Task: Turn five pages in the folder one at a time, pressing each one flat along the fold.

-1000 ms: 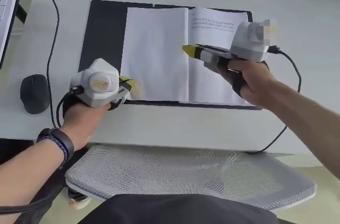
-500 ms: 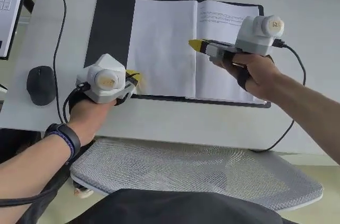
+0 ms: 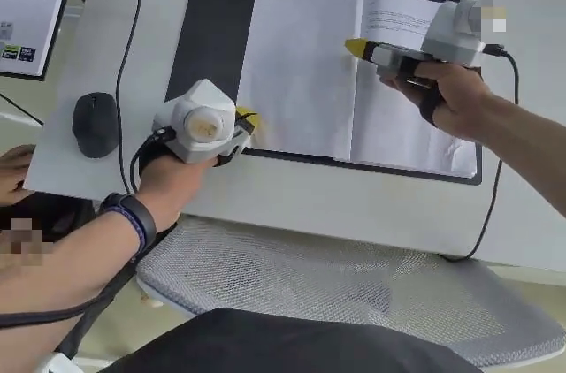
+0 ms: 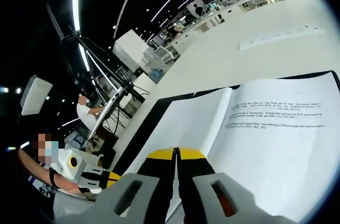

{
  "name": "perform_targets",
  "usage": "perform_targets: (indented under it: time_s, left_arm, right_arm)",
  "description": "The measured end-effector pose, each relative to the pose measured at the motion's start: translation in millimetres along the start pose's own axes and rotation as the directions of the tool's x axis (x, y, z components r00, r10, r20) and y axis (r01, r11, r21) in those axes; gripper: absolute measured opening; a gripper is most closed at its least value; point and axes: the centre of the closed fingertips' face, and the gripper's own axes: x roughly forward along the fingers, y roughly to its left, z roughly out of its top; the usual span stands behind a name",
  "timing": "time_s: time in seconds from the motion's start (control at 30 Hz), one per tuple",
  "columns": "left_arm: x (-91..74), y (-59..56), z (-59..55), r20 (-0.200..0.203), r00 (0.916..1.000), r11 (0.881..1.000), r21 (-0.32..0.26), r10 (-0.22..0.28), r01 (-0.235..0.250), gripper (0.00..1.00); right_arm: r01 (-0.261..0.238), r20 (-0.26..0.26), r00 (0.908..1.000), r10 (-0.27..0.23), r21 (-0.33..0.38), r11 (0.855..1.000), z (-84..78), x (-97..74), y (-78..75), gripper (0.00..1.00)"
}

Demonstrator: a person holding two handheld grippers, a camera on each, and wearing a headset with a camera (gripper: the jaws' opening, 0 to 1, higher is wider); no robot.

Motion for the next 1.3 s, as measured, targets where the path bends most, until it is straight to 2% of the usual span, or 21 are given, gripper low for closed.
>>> perform_targets:
  time_s: [0.13,0.27,0.5,0.83,1.07,1.3]
  left_arm:
    - [-0.3,0.2,0.0,-0.003,1.0,1.0,-0.005,0.005,-0.005,0.0]
    - [0.8,1.6,-1.2,-0.002,1.0,1.0,-0.01,0.006,-0.006,0.0]
    - [3.4,4.3,-3.6,-0.005,1.0,1.0,-0.003,0.001,-0.001,0.0]
    - [5.4,6.0,-5.0,-0.009,1.0,1.0,-0.001,0.002,-0.002,0.0]
    - [5.7,5.7,-5.0,-0.013,0.9999,1.0,-0.002,-0.001,0.0,0.0]
    - [5.7,5.7,-5.4,-0.014,0.9999,1.0,-0.003,0.002,-0.002,0.0]
  right_arm:
    - [0.002,0.0,1.0,-0.002,0.024,1.0,-0.6,9.3,-17.6,0.0]
    - [-0.008,-0.018,0.9998,0.008,0.025,1.0,-6.2,14.1,-23.9,0.0]
    - [-0.038,0.007,0.9993,0.037,0.051,0.998,1.2,15.8,-26.2,0.0]
    - [-0.013,0.076,0.9971,0.006,0.086,0.996,34.0,31.2,-47.6,0.0]
    - [-0.005,0.154,0.9878,-0.022,0.174,0.985,54.7,39.3,-64.3,0.0]
    - [0.004,0.194,0.98,-0.046,0.212,0.977,67.4,46.6,-73.4,0.0]
